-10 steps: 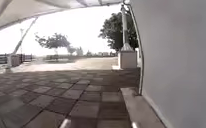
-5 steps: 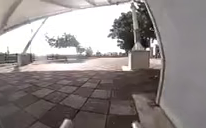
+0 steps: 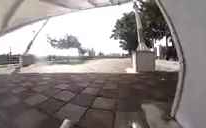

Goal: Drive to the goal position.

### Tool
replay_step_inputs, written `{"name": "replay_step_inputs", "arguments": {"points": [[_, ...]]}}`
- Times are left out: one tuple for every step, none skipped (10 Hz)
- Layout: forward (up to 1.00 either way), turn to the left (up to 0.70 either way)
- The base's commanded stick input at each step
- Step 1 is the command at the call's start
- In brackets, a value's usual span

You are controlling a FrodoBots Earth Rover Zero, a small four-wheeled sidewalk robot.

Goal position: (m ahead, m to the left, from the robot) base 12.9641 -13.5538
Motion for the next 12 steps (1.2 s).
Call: {"name": "replay_step_inputs", "arguments": {"points": [[0.5, 0.0], [0.5, 0.0], [0.5, 0.0], [0.5, 0.0], [0.5, 0.07], [0.5, 0.04], [0.5, 0.01], [0.5, 0.0], [0.5, 0.18], [0.5, 0.03], [0.5, 0.0], [0.5, 0.0]]}}
